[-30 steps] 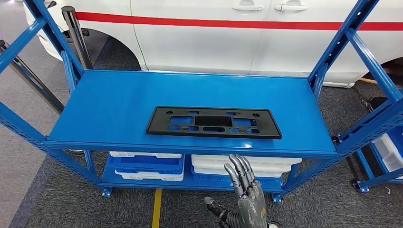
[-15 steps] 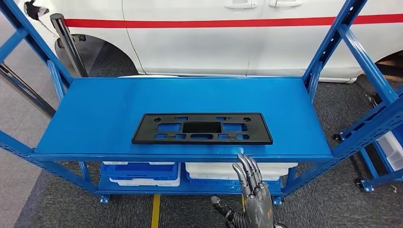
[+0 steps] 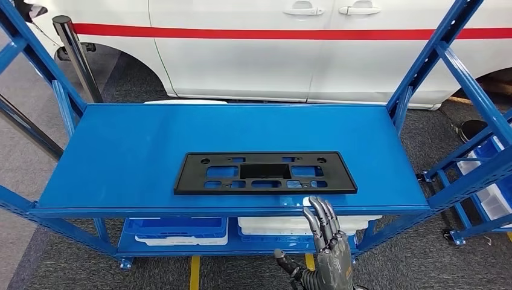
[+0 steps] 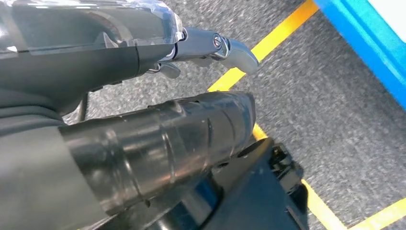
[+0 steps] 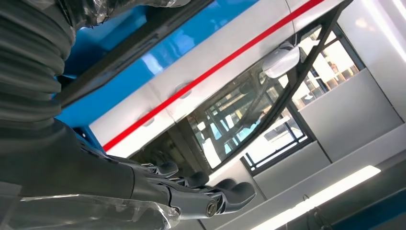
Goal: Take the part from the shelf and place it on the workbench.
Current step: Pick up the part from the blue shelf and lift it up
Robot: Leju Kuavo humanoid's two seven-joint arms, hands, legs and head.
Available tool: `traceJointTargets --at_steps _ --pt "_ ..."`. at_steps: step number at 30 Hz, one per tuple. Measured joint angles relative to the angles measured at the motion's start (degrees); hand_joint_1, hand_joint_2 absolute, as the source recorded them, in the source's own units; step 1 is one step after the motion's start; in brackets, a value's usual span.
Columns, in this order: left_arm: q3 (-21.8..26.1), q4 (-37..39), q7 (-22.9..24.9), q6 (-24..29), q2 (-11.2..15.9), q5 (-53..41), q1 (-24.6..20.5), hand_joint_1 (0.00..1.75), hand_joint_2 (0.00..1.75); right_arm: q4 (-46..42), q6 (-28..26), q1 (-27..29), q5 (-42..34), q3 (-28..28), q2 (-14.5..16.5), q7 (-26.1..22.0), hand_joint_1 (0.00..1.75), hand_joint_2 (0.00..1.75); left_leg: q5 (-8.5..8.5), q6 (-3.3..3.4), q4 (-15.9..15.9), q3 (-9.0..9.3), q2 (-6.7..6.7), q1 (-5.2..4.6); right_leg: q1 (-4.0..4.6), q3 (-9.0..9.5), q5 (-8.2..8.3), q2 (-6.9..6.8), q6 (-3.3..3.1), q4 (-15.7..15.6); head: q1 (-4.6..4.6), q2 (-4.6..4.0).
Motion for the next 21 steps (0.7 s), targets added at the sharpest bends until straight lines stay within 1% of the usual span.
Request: traceJointTargets --at_steps 1,2,3,4,5,6,7,8,9,10,11,13,14,15,17,18,19,20,21 --pt "0.0 0.01 -0.01 -0.01 0.01 -0.01 -0.04 0.0 0.0 -0.07 0.0 0.05 -0.07 -0.15 0.0 0.01 0.0 1.75 -0.18 0.28 -0.02 0.14 0.06 -0.09 0.01 -2.26 -1.59 -0.09 0.11 4.0 0.0 0.0" --pt "0.0 0.01 -0.01 -0.03 0.01 -0.01 -0.06 0.0 0.0 -0.09 0.0 0.15 -0.13 -0.32 -0.01 0.01 0.0 1.75 -0.36 0.45 -0.02 0.29 0.11 -0.2 0.02 -4.55 -2.71 -0.1 0.18 7.73 0.0 0.0" --pt "0.0 0.02 0.0 -0.07 0.01 -0.02 -0.03 0.0 0.0 -0.09 0.0 0.24 -0.18 -0.45 -0.01 0.01 0.0 1.75 -0.57 0.55 -0.02 0.51 0.14 -0.33 0.03 -6.23 -2.84 -0.11 0.17 10.06 0.0 0.0" --pt "0.0 0.02 0.01 -0.1 0.01 -0.03 0.01 0.0 0.0 -0.09 0.0 0.31 -0.23 -0.57 -0.01 0.01 0.0 1.75 -0.83 0.6 -0.02 0.82 0.14 -0.46 0.07 -6.95 -1.78 -0.11 0.03 10.32 0.0 0.0" --pt "0.0 0.02 0.01 -0.14 0.0 -0.04 0.04 0.0 0.0 -0.09 0.0 0.34 -0.27 -0.67 -0.01 0.01 0.0 1.75 -1.12 0.6 -0.02 1.25 0.13 -0.59 0.21 -6.51 0.34 -0.12 -0.25 8.3 0.0 0.0" --pt "0.0 0.02 0.01 -0.16 -0.02 -0.04 0.06 0.0 0.0 -0.12 0.0 0.35 -0.29 -0.74 -0.01 0.01 0.0 1.75 -1.45 0.57 -0.03 1.75 0.11 -0.71 0.44 -5.17 3.05 -0.17 -0.75 4.55 0.0 0.0" --pt "0.0 0.04 0.02 -0.17 -0.08 -0.04 0.05 0.0 0.0 -0.15 0.0 0.34 -0.31 -0.83 -0.01 0.01 0.0 1.75 -1.79 0.46 -0.06 2.18 0.1 -0.87 0.74 -3.65 5.01 -0.33 -1.36 0.81 -0.02 0.0" --pt "0.0 0.07 0.03 -0.18 -0.13 -0.04 0.02 0.0 0.0 -0.21 0.0 0.33 -0.33 -0.91 0.0 0.01 0.0 1.75 -2.09 0.26 -0.05 2.48 0.09 -0.99 1.05 -2.37 6.21 -0.5 -1.91 -2.35 0.0 0.0" --pt "0.0 0.09 0.03 -0.18 -0.17 -0.04 -0.01 0.0 0.0 -0.27 0.0 0.34 -0.35 -1.0 0.0 0.0 0.0 1.75 -2.31 0.02 -0.09 2.62 0.13 -1.03 1.3 -1.58 6.62 -0.65 -2.33 -4.22 -0.02 0.0" --pt "0.0 0.11 0.04 -0.18 -0.21 -0.04 -0.06 0.0 0.0 -0.32 0.0 0.38 -0.4 -1.12 0.0 0.0 0.0 1.75 -2.44 -0.25 -0.19 2.65 0.2 -1.02 1.46 -1.31 6.3 -0.72 -2.57 -4.8 -0.01 0.0" --pt "0.0 0.11 0.04 -0.19 -0.2 -0.04 -0.15 0.0 0.0 -0.38 0.0 0.44 -0.48 -1.23 0.01 0.0 0.0 1.75 -2.54 -0.52 -0.35 2.78 0.26 -1.01 1.51 -1.13 6.25 -0.64 -2.68 -5.27 0.0 0.0" --pt "0.01 0.11 0.05 -0.18 -0.19 -0.04 -0.24 0.0 0.0 -0.52 0.0 0.58 -0.63 -1.44 0.02 0.0 0.0 1.75 -3.11 -1.03 0.0 2.98 0.29 -0.98 1.07 -0.27 6.29 -0.54 -2.93 -6.21 -0.04 0.0" --pt "0.02 0.11 0.05 -0.18 -0.18 -0.04 -0.26 0.0 0.0 -0.6 0.0 0.6 -0.68 -1.5 0.06 -0.01 0.0 1.75 -3.98 -1.3 1.49 2.48 0.23 -0.98 0.81 0.3 6.29 -0.56 -3.1 -6.77 -0.07 0.0" --pt "0.02 0.11 0.05 -0.17 -0.17 -0.04 -0.23 0.0 0.0 -0.66 0.0 0.63 -0.7 -1.51 0.09 -0.01 0.0 1.75 -5.29 -1.58 4.21 1.18 0.15 -0.86 0.58 0.83 6.23 -0.62 -3.28 -7.16 -0.1 0.0" --pt "0.02 0.11 0.07 -0.17 -0.16 -0.04 -0.15 0.0 0.0 -0.68 0.0 0.65 -0.73 -1.52 0.15 -0.01 0.0 1.75 -8.09 -2.12 11.56 -3.01 0.11 -0.53 0.54 1.34 5.81 -0.66 -3.53 -7.29 -0.14 0.0" --pt "0.03 0.11 0.1 -0.17 -0.16 -0.04 -0.07 0.0 0.0 -0.68 0.0 0.69 -0.73 -1.53 0.15 -0.03 0.0 1.75 -8.53 -2.39 14.28 -4.91 0.11 -0.31 0.5 1.58 5.55 -0.61 -3.5 -7.28 -0.14 0.0" --pt "0.03 0.11 0.14 -0.17 -0.14 -0.03 0.02 0.0 0.0 -0.68 0.0 0.75 -0.73 -1.57 0.15 -0.06 0.0 1.75 -7.79 -2.64 15.1 -5.95 0.13 -0.1 0.43 1.89 5.26 -0.5 -3.38 -7.25 -0.14 0.0" --pt "0.04 0.11 0.18 -0.17 -0.09 -0.02 0.08 0.0 0.0 -0.69 0.0 0.8 -0.75 -1.66 0.15 -0.1 0.0 1.75 -5.89 -2.88 13.75 -5.91 0.14 0.12 0.29 2.31 4.9 -0.38 -3.16 -7.19 -0.14 0.0" --pt "0.04 0.11 0.2 -0.17 -0.03 -0.01 0.11 0.0 0.0 -0.7 0.0 0.85 -0.79 -1.82 0.15 -0.14 0.0 1.75 -3.16 -3.11 10.42 -4.86 0.15 0.34 0.11 2.81 4.45 -0.26 -2.84 -7.04 -0.14 0.0"
